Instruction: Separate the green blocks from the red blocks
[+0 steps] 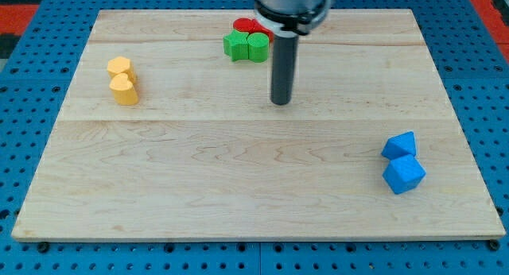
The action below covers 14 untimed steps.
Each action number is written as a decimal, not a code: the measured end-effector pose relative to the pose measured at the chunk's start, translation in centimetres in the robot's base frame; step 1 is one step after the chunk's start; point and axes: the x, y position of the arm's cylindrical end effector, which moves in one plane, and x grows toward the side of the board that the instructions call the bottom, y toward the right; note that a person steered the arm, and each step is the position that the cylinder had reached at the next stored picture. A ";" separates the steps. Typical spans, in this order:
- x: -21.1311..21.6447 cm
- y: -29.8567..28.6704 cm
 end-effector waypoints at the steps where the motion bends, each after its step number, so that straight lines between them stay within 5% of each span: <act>1: -0.2 -5.5; 3: -3.4 -12.3; 7: -17.2 -8.4; 9: -16.1 -4.6; 11: -15.7 -10.5; 14: -12.8 -9.2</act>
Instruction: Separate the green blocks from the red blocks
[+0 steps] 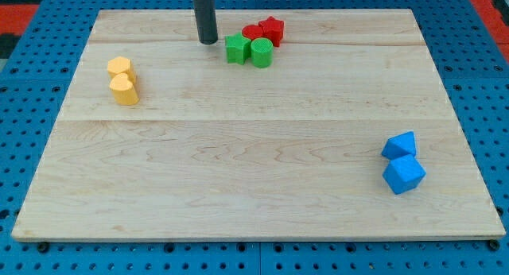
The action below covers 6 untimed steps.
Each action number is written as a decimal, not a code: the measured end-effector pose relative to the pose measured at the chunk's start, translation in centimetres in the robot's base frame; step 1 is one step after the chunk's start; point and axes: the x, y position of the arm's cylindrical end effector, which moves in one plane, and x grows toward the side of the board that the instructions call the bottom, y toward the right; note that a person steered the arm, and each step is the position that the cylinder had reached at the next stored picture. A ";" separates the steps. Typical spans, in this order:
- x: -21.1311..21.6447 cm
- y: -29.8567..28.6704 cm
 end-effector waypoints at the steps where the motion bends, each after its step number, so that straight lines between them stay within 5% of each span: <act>1: 0.5 2.7; 3: 1.5 8.2; 4: 1.7 7.2; 5: 0.3 0.3; 6: 0.4 0.7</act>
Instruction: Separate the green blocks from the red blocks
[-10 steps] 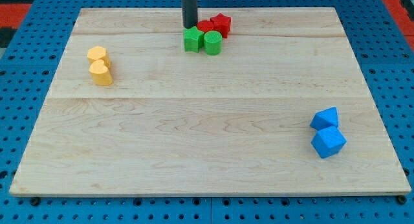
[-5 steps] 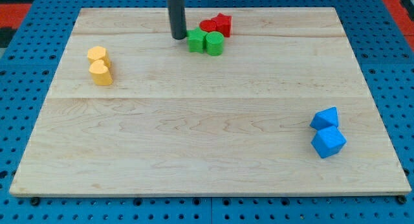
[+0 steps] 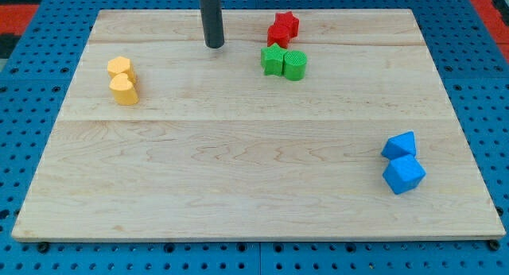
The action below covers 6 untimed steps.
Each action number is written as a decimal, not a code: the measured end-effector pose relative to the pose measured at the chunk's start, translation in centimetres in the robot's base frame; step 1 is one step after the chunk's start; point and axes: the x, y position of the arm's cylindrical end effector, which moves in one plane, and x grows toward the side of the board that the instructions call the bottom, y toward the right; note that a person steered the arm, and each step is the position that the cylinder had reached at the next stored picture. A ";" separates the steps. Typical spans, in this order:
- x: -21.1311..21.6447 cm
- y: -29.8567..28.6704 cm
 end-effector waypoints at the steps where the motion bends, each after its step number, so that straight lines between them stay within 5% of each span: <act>1: 1.0 1.9; 6: 7.3 13.6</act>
